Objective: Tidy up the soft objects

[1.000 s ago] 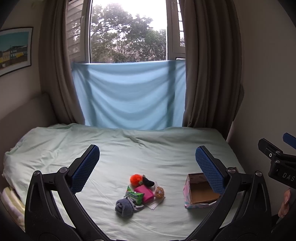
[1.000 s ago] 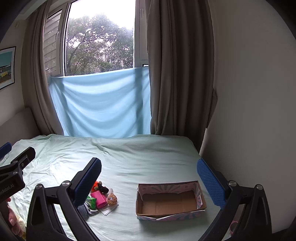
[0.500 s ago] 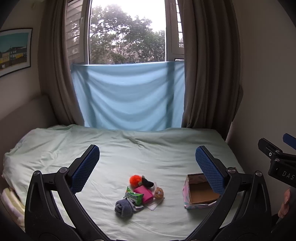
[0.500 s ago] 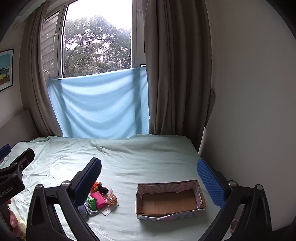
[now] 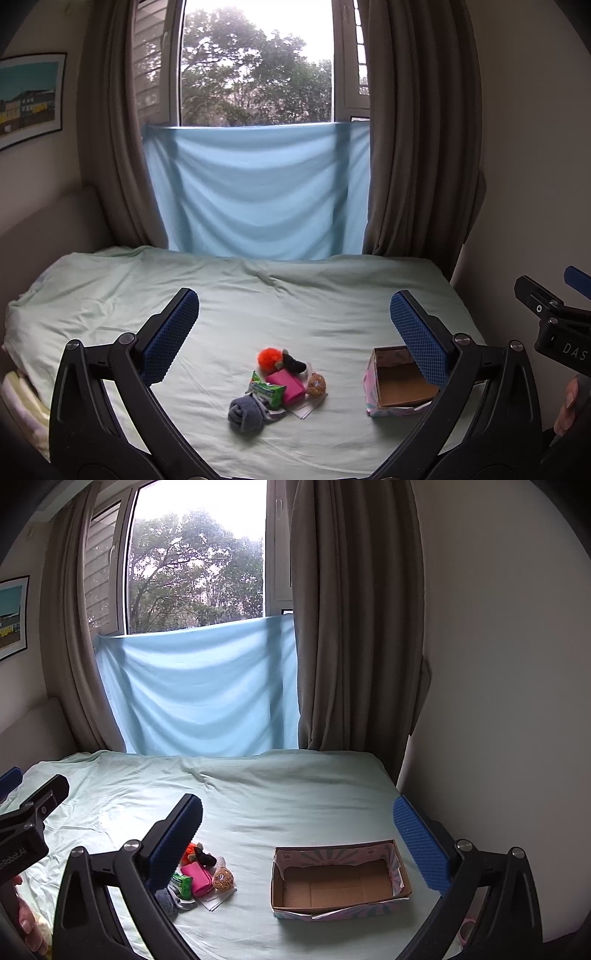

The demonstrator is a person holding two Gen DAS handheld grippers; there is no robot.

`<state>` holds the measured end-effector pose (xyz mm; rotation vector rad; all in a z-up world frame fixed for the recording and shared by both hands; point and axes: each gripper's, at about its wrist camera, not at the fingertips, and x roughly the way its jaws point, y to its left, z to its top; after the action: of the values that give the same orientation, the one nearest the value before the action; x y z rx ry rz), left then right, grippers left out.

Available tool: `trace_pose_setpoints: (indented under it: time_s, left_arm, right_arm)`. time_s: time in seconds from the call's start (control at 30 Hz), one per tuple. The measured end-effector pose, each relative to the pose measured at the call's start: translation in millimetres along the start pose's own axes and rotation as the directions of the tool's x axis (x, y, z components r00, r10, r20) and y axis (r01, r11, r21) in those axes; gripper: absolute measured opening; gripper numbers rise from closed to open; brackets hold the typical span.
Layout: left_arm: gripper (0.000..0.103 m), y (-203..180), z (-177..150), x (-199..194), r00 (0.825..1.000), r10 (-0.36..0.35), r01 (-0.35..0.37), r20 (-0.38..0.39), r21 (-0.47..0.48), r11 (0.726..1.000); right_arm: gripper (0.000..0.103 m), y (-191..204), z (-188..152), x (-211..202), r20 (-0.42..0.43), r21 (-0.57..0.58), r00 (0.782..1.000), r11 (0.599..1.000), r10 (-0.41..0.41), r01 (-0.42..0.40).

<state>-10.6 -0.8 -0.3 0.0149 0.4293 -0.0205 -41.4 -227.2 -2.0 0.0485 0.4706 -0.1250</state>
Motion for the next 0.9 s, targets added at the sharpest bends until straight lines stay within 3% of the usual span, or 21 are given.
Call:
trace_pose_setpoints:
  time_s: [0.9]
  left_arm:
    - [0.103,3.0,0.0,2.0,1.000,0.001,-0.001,-0.015,-0.019,1.000]
  right_arm:
    - [0.103,0.5,-1.1,2.6,0.011,-0.005,1.000,1.000,0.015,-0.015]
